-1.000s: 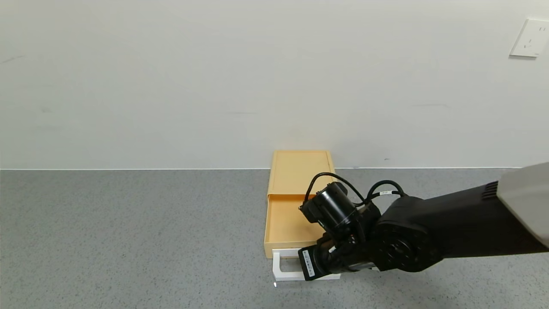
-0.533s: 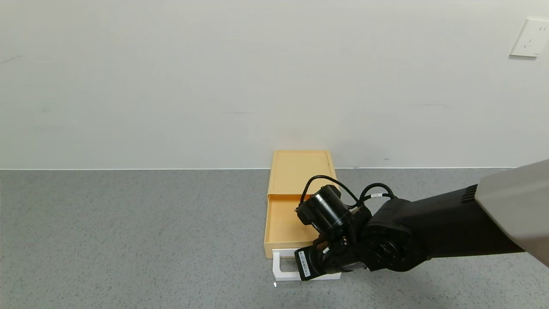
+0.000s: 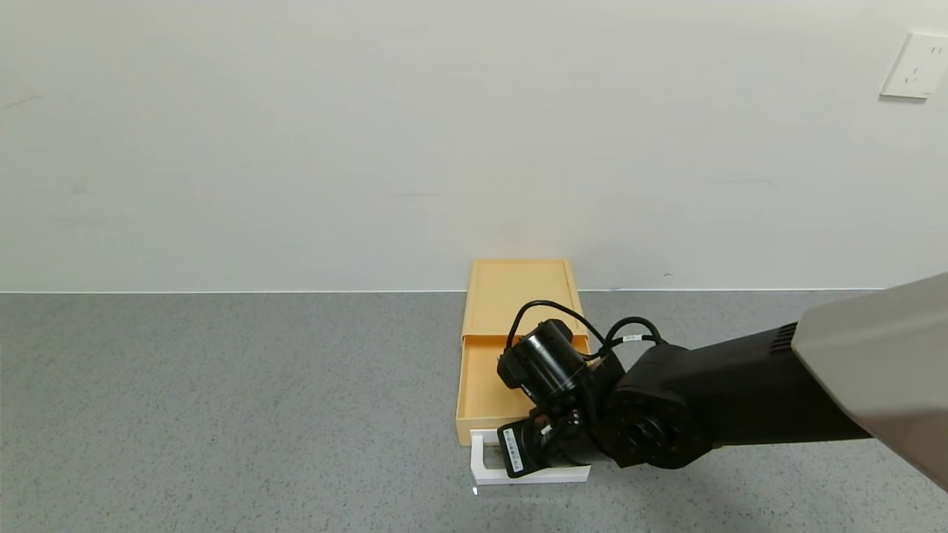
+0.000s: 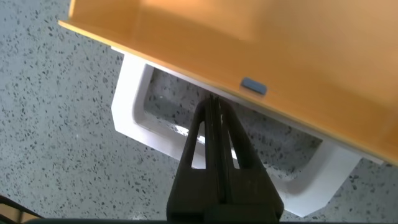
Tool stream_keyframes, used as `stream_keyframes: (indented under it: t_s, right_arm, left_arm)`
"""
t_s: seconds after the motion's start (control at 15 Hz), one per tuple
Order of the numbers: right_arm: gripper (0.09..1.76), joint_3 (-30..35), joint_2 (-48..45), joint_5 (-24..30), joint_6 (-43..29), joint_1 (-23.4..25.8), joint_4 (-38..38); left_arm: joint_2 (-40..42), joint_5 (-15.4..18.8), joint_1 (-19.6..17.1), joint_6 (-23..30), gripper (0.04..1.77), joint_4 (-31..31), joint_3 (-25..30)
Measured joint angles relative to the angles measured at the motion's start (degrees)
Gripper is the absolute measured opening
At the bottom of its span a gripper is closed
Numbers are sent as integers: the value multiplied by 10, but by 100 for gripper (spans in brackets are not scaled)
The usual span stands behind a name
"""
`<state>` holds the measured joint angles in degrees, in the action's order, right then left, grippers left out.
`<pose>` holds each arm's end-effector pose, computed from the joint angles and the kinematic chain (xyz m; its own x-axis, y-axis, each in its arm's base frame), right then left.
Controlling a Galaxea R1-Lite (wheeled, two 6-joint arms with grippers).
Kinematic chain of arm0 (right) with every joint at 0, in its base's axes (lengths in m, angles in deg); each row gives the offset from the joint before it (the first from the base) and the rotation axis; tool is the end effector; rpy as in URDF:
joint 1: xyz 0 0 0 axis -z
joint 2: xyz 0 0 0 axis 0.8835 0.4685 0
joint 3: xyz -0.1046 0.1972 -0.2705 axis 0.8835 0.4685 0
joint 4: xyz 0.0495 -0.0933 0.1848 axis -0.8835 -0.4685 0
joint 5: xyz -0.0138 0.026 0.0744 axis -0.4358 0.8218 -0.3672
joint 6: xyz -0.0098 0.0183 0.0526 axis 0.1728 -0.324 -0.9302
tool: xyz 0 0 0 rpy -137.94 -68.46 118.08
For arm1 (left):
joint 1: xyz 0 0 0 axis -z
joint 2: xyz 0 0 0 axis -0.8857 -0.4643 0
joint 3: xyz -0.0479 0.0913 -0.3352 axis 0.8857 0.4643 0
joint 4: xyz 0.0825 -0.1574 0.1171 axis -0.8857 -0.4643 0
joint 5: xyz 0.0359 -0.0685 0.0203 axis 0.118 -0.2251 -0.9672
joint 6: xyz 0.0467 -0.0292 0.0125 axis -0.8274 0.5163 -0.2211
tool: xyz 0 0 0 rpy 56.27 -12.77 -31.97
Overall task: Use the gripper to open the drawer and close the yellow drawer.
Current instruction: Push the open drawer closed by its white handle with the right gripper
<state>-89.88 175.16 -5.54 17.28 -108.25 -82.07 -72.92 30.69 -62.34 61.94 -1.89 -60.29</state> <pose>0.3288 0.3347 0.0856 0.4575 0.3361 -0.8232 -0.3757 0.9122 0.1636 -0.0153 -0.0012 0.0760 0.9998 -0.0200 0.0036 0.0199 0.9994 0.0299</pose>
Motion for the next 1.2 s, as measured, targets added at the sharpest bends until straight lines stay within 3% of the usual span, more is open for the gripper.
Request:
stream_keyframes:
  t_s: [0.6,1.2]
  right_arm:
    - [11,-64,40,-30,3,6,4]
    - [11,-122,67,-40,29,47,4]
  left_arm:
    - [0,0,0,0,172,0,0]
    - [0,0,0,0,172,0,0]
